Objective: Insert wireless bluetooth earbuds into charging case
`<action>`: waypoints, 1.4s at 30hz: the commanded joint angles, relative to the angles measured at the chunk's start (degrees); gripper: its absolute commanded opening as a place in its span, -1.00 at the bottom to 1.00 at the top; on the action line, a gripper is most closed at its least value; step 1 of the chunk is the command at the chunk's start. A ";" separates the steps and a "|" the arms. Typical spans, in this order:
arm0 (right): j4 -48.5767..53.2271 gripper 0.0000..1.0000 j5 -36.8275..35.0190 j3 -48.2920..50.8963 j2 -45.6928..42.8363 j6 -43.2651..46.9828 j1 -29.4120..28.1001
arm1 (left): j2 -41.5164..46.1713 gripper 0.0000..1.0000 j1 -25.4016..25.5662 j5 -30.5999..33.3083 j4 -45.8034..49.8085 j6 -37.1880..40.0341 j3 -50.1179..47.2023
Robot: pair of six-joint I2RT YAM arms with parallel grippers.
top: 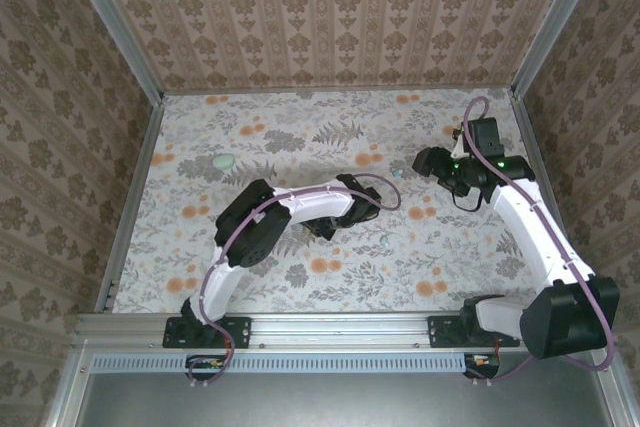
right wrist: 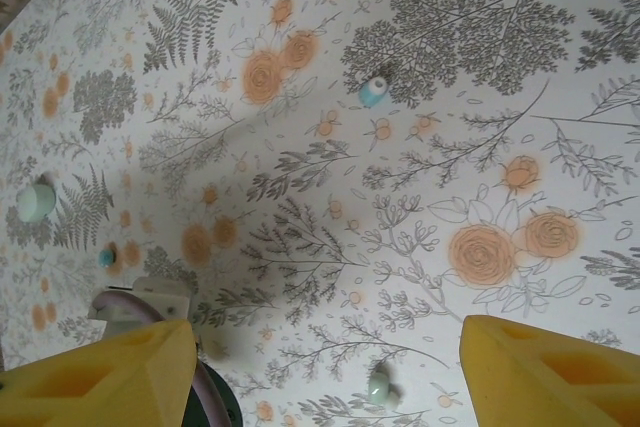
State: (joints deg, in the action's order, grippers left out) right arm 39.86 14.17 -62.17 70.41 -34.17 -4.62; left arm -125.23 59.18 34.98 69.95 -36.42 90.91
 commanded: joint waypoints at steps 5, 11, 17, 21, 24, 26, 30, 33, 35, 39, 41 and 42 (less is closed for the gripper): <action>2.81 0.43 -1.84 -0.70 -1.07 2.91 0.54 | -1.76 0.16 1.72 0.49 4.10 -1.12 4.33; 2.33 0.41 -1.35 -0.94 -0.30 3.67 0.49 | 0.59 0.31 2.27 -0.86 3.08 -0.25 4.45; 2.25 0.39 -0.99 -0.59 0.46 3.81 0.40 | 9.61 0.38 1.01 -6.38 -1.34 -3.33 -1.06; 1.67 0.37 -1.25 -0.08 1.14 3.60 -0.59 | 22.12 0.38 -2.63 -17.09 -13.07 -9.86 -12.24; 0.38 0.37 -1.47 0.54 2.24 3.17 -2.39 | 29.48 0.27 -6.83 -25.97 -24.30 -15.47 -21.81; -0.19 0.36 -1.86 0.63 3.38 3.15 -4.21 | 31.60 0.26 -8.84 -28.73 -28.61 -19.05 -25.34; -0.92 0.37 -2.13 1.14 5.33 3.61 -6.82 | 31.06 0.24 -9.81 -29.80 -32.26 -23.55 -27.01; -2.19 0.37 -1.81 2.17 6.11 3.60 -7.63 | 28.11 0.12 -9.87 -30.06 -33.93 -26.48 -26.97; -3.11 0.37 -1.28 2.92 6.36 3.26 -8.05 | 25.65 0.07 -9.92 -30.00 -34.10 -27.44 -26.06; -4.38 0.37 -0.43 3.61 7.22 3.22 -9.21 | 22.23 0.10 -9.92 -28.26 -32.65 -27.82 -24.04; -4.88 0.36 -0.15 3.79 8.09 3.32 -9.76 | 21.06 0.16 -10.05 -27.42 -31.68 -27.91 -23.22; -5.18 0.36 0.05 3.81 8.47 3.36 -9.90 | 20.64 0.19 -10.16 -27.00 -31.40 -27.89 -23.04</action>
State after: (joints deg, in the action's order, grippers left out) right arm 36.34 13.45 -59.24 77.80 -31.42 -13.78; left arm -103.94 49.17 6.52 37.28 -62.43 65.69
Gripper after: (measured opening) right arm 0.683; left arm 0.585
